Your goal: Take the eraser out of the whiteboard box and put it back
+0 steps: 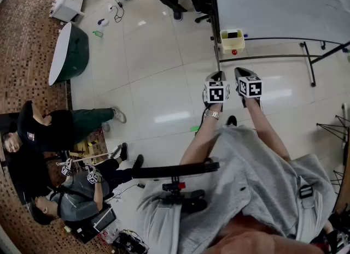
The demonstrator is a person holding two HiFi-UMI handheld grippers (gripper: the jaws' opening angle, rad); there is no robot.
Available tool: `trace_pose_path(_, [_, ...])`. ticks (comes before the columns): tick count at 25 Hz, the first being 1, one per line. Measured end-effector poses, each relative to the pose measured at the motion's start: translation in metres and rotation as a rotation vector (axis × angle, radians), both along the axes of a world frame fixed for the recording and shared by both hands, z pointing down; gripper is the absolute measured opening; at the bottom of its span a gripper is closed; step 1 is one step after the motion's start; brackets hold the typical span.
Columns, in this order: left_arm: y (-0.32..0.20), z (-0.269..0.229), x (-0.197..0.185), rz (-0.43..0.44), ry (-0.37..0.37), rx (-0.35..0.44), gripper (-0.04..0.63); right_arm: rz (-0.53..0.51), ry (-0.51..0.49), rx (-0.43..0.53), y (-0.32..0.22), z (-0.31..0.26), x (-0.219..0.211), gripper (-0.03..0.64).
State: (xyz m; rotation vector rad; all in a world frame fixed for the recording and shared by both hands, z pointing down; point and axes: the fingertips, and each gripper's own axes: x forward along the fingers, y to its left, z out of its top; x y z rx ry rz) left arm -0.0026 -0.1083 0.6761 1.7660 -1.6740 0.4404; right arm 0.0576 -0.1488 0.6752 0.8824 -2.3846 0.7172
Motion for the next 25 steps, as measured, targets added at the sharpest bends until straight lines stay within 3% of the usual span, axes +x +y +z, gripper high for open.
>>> trace_pose_path(4, [-0.028,0.004,-0.021,0.017,0.001,0.009,0.005,0.038,0.016,0.019,-0.04,0.005,-0.016,0.022])
trace_pose_path(9, [-0.073,0.004,-0.064,0.052,0.022,0.012,0.004,0.103,0.05,0.025,-0.093,0.005,-0.043,0.157])
trace_pose_path(13, [-0.11,-0.011,-0.102,0.087,0.031,0.042,0.005,0.149,0.066,0.045,-0.132,-0.001,-0.067,0.201])
trace_pose_path(19, [-0.139,-0.01,-0.122,0.177,0.034,0.046,0.003,0.24,0.166,0.041,-0.171,0.013,-0.074,0.303])
trace_pose_path(25, [-0.152,-0.017,-0.132,0.216,0.042,0.054,0.005,0.265,0.203,0.015,-0.193,0.024,-0.076,0.318])
